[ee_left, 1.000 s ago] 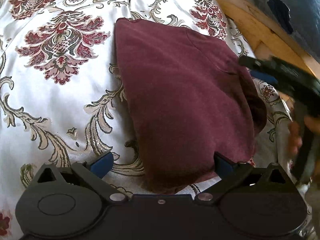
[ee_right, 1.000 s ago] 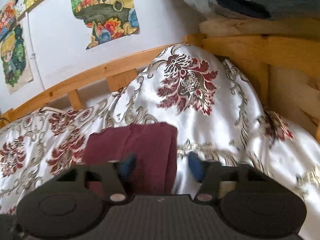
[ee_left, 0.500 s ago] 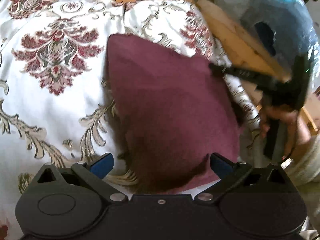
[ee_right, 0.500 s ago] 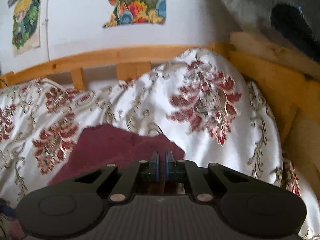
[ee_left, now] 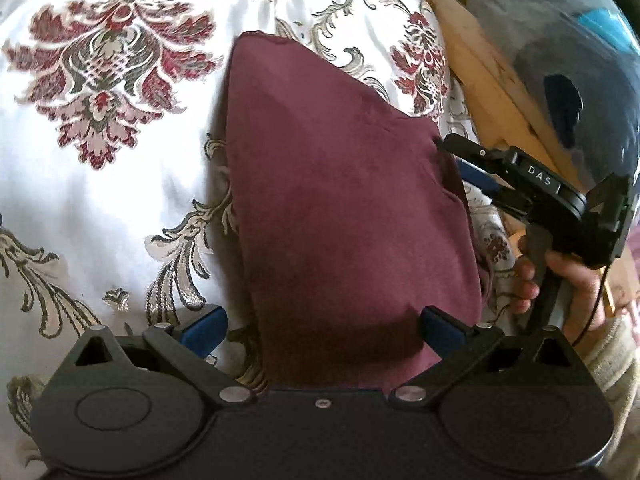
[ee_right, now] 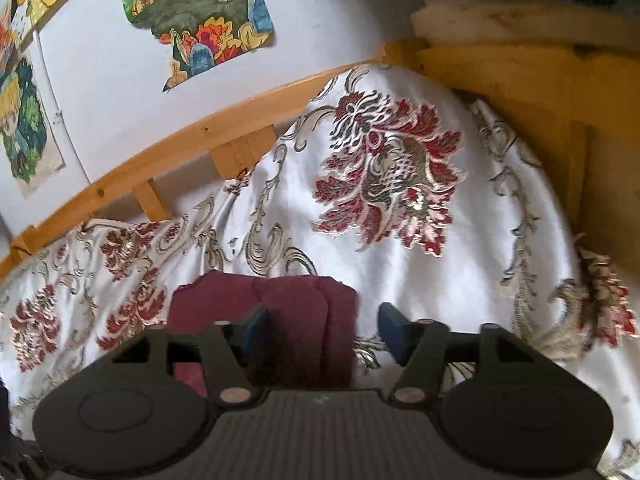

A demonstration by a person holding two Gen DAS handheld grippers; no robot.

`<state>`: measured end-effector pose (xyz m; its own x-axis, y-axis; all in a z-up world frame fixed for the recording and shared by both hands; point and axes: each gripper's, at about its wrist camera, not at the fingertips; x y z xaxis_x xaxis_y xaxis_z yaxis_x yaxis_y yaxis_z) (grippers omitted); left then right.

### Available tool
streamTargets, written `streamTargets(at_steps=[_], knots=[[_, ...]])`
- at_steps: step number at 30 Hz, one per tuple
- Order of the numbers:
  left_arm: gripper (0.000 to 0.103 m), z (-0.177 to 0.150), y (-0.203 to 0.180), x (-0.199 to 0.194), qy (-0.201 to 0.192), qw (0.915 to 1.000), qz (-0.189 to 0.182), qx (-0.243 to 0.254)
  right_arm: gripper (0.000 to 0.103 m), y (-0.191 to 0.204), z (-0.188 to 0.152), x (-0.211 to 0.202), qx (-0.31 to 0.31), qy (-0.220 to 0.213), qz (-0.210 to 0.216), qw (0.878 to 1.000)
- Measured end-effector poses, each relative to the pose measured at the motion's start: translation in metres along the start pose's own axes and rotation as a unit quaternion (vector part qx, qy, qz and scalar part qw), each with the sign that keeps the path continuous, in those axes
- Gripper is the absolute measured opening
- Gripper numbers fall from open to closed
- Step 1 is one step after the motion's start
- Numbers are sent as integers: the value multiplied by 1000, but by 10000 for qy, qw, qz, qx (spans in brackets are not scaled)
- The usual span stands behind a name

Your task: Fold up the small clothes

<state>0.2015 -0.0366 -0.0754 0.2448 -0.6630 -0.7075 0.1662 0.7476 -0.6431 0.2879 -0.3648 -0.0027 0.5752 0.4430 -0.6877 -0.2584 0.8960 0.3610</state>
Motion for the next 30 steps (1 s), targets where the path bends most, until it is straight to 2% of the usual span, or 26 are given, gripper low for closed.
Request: streamTargets(at_steps=[2,6,9,14,19,23,30], knots=[[102,0,6,-2,-43,9998,-125,-117,80,-2,8,9,-3,151,84,9998],[102,-1,20,-8,-93,9987,-383,-330,80,-4,19,29,0,392,146,9991],[96,-1,32,-10,-96,9967,-653,-479,80,-5,20,39,31,544,214,9983],[86,-4,40,-11,-51,9941,-949,-523,63,-11,15,44,239,520,349,9977],[73,-2,38,-2,95,9927,-1108,-458,53,-11,8,42,267,457,368,9979],[68,2,33,3,138,9935,-1022,-475,38,-6,8,39,190,457,345,9982],[53,3,14,-2,40,9979,-581,-270,24,4,6,30,54,335,222,9992]])
Point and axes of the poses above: each gripper's, at about its wrist camera, not at the fingertips, and x roughly the way its jaws point, y to its left, z to its top, and after that the axes turned 15 degrees about y, right-handed
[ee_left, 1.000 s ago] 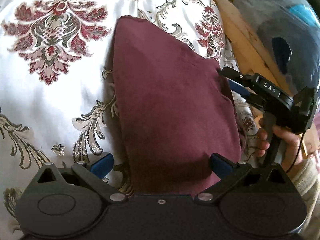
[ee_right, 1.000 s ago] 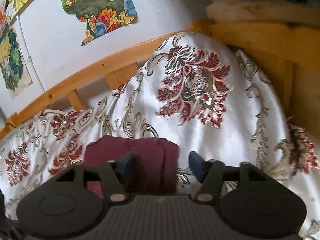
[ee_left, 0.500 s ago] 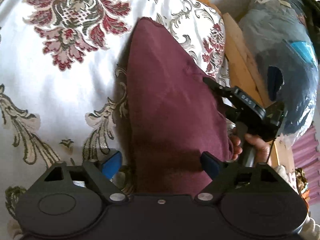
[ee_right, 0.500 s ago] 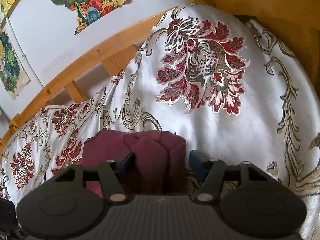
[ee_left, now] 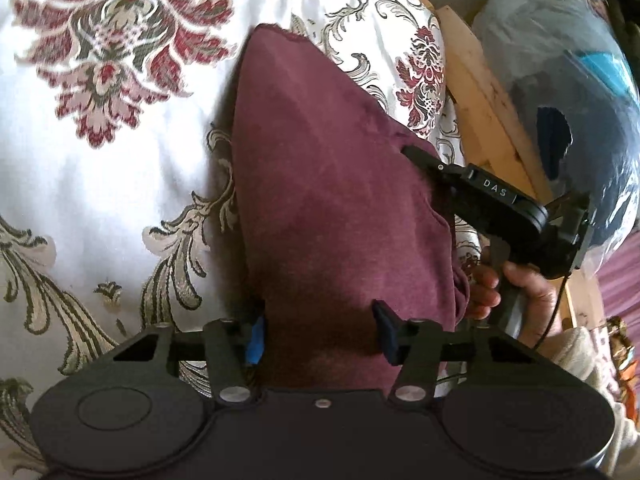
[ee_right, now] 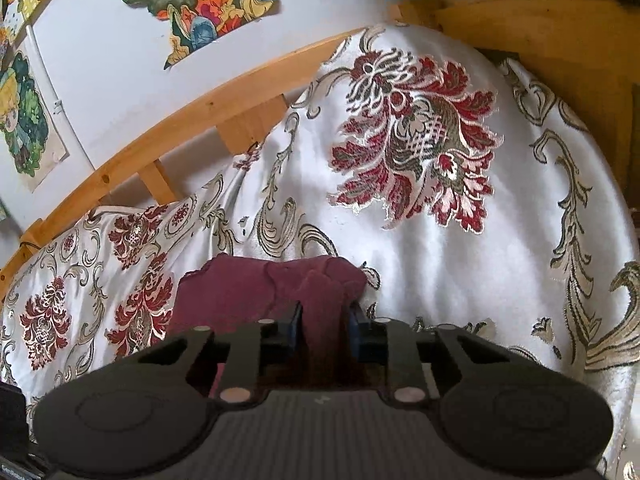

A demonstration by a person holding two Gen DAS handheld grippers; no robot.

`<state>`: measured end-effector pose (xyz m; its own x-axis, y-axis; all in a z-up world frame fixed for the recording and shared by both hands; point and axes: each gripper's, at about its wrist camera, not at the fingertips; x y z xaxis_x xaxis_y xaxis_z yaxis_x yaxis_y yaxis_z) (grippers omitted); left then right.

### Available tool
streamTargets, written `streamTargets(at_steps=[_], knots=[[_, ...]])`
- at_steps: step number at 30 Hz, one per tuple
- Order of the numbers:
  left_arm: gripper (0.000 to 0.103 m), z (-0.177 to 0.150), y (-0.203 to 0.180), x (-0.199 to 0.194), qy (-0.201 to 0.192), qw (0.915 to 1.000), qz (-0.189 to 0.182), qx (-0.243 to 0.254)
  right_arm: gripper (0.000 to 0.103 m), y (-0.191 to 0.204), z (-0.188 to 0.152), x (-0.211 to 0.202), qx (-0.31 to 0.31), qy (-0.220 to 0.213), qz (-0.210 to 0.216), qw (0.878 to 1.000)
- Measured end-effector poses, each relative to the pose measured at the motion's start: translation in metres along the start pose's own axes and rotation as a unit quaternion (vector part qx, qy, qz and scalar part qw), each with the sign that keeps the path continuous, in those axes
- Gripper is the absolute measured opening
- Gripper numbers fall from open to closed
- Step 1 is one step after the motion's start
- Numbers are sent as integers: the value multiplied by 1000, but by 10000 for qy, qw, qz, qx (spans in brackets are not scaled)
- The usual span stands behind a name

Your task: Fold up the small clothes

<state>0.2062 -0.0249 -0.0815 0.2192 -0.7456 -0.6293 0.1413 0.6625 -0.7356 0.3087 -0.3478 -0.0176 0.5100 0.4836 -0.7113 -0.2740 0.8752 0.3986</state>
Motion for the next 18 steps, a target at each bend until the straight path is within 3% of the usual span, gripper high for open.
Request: streamTargets(at_steps=[10,18], knots=[[46,-7,-39,-23,-243,9956,575,703,18,32,-4,-28,-477,-268,-171,9984],[46,2,-47,-78,-690,9885,878,1015,18,86,9,-43,-855,-797,148,9930]])
Point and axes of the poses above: each gripper's, at about its wrist camera, not at the fingertips, and x roughly the way its jaws point, y to its left, z to its top, and after that the axes turned 15 degrees about y, right-handed
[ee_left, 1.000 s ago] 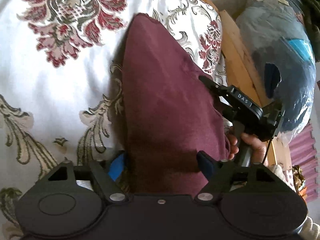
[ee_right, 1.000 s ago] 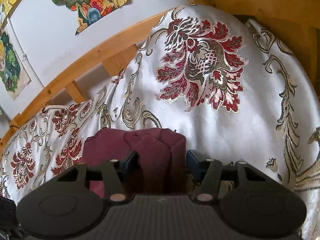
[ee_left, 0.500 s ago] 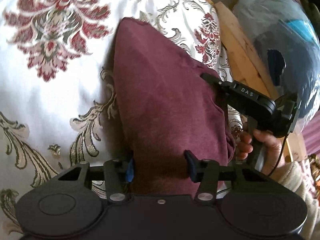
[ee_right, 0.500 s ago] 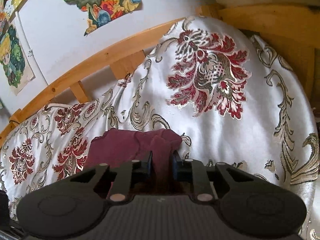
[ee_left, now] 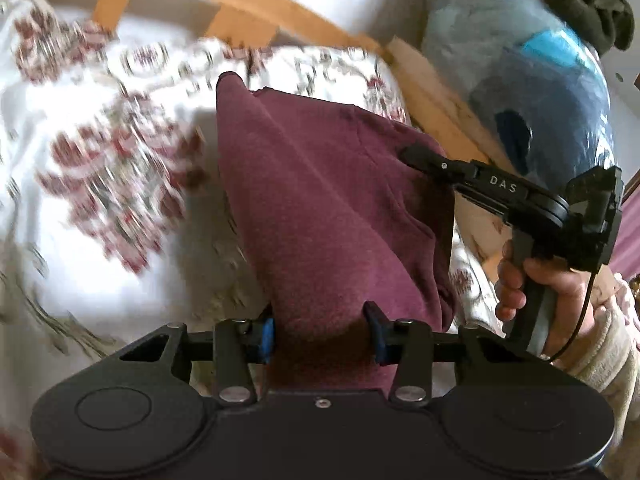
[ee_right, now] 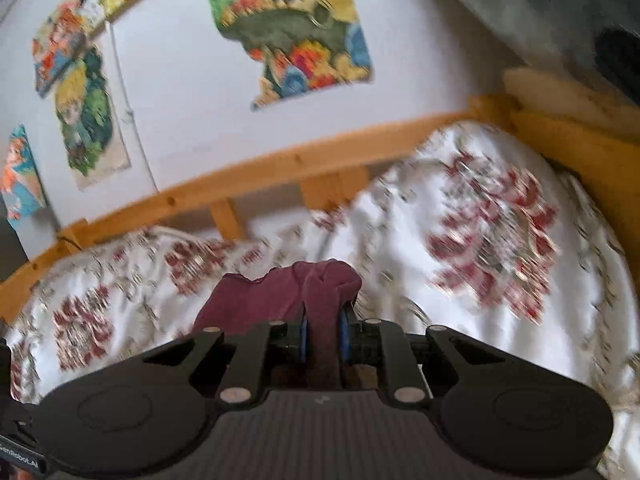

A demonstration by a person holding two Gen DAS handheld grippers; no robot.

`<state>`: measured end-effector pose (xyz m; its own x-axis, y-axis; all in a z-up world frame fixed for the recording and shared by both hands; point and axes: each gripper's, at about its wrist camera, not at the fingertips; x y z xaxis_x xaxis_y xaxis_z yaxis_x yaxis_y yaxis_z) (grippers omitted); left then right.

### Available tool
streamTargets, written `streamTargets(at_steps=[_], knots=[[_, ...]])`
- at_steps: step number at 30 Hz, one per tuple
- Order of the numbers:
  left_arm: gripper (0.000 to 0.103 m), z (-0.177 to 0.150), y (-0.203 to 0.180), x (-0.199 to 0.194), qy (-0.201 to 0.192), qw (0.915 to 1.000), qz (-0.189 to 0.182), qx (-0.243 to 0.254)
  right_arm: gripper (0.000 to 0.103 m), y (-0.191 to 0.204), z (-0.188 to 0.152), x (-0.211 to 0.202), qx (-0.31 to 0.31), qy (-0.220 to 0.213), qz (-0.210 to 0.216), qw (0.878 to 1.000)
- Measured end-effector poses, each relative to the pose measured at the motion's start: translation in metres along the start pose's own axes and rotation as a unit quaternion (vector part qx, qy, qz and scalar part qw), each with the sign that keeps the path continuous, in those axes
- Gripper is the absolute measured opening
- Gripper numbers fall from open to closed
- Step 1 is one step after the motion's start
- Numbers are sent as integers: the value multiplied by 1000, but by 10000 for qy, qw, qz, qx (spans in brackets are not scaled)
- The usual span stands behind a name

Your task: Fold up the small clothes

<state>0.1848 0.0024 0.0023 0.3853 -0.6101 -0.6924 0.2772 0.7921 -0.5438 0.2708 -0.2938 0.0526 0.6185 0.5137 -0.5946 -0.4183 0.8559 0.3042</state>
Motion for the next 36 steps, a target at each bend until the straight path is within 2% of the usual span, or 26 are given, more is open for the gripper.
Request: streamTargets(at_steps=[5,9,17,22,27,30,32,36], knots=[[46,29,22,-36,-402,9986,322,-141,18,19,29,33,0,-241,226,9995],[45,53,45,-47,-578,9957,676,-258,18,27,51,73,78,-178,379,9991],[46,75,88,-32,-357,9940,984,-310,18,35,59,147,222,178,79,9996],[47,69,101,-16,-248,9927,1149,-258,18,22,53,168,329,268,-109,9990],[50,62,118,-9,-260,9931,1061,-436,21,14,50,178,273,350,-211,9988],[52,59,123,-6,-333,9922,1036,-610,28,15,47,181,219,342,-344,9986],[56,57,120,-4,-370,9912,1143,-550,49,16,45,182,223,319,-498,9980],[71,54,114,-1,-319,9889,1339,-554,69,12,41,176,356,279,-652,9968]])
Point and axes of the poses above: each gripper's, at about its wrist camera, not at the fingertips, and x roughly the way its jaws point, y to its left, z to its top, and after that the axes turned 15 degrees about y, right-handed
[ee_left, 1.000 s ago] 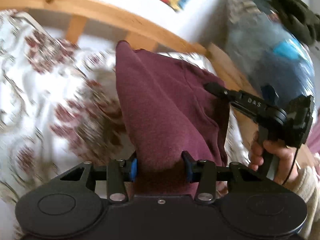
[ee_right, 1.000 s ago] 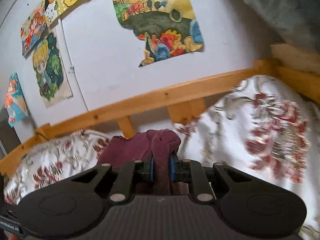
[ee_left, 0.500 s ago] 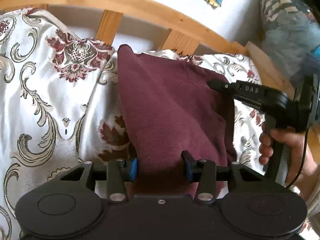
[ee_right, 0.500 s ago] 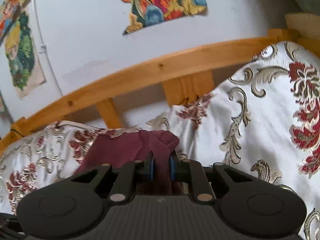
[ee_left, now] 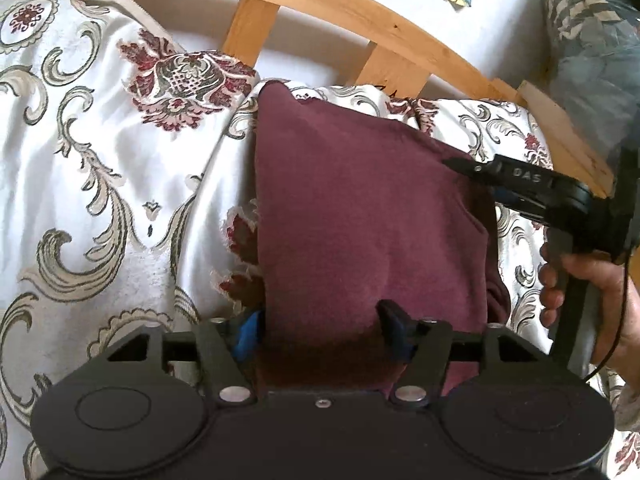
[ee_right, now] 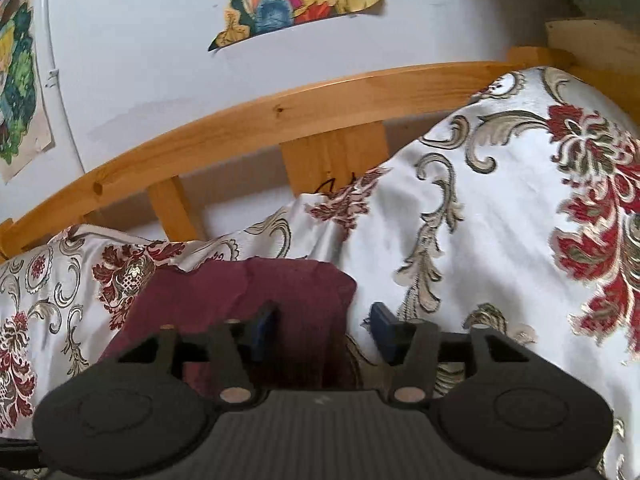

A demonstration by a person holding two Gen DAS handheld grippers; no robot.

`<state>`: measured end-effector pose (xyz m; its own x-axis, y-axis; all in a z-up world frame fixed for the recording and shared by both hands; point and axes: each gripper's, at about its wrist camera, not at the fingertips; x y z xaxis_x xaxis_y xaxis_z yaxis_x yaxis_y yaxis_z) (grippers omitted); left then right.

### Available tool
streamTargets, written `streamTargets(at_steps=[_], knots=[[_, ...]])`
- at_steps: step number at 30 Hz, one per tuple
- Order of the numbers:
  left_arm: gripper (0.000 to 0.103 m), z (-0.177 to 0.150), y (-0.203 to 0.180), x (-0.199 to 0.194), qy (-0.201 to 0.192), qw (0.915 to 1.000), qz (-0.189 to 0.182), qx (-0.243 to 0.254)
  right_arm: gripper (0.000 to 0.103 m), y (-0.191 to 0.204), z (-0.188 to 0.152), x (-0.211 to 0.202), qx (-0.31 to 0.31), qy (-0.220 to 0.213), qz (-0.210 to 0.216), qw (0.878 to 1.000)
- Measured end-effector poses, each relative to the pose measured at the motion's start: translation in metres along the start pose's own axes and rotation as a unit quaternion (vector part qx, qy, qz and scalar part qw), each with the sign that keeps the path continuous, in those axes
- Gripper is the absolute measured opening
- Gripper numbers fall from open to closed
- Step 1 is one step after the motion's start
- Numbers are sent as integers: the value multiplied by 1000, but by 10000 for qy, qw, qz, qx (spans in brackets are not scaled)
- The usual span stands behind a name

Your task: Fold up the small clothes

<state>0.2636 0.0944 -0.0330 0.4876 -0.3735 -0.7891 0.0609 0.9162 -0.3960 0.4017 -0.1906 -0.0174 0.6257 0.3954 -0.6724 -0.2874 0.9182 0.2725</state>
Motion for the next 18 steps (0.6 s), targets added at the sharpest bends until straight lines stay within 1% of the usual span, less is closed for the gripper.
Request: streamTargets(at_steps=[2,3,4,5,7,10,12,15,18], knots=[[75,-1,0,-1,29,10000,17,-47,83,-1,-3,-6,10,-55,-104,9999],[78,-3,1,-3,28,10000,36,-65,87,0,-5,-10,-12,-81,-131,9999],[81,-4,1,-6,14,10000,52,-71,93,1,-7,-15,-60,-97,-135,9998],[83,-6,1,-9,-15,10000,57,-69,97,2,-12,-20,-161,-108,-145,9997],[90,-11,1,-18,-104,9999,81,-65,101,8,-21,-30,-434,-140,-219,9987],[97,-21,0,-31,-278,9995,157,6,103,18,-37,-44,-810,-235,-379,9957],[100,-27,-3,-39,-391,9988,290,88,103,23,-46,-52,-930,-261,-426,9944],[101,-35,-8,-49,-519,9971,533,158,103,30,-61,-65,-856,-305,-428,9949],[102,-45,-8,-61,-601,9961,615,183,103,36,-76,-76,-815,-305,-293,9958]])
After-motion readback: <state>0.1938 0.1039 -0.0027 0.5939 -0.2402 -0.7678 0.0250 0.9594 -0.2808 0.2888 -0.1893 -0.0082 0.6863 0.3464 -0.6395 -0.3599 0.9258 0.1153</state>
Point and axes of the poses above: each gripper's, at about its wrist camera, not at the fingertips, and x roughly the way its jaws point, y to its left, z to its top, and after that the axes turned 15 degrees about y, right-handed
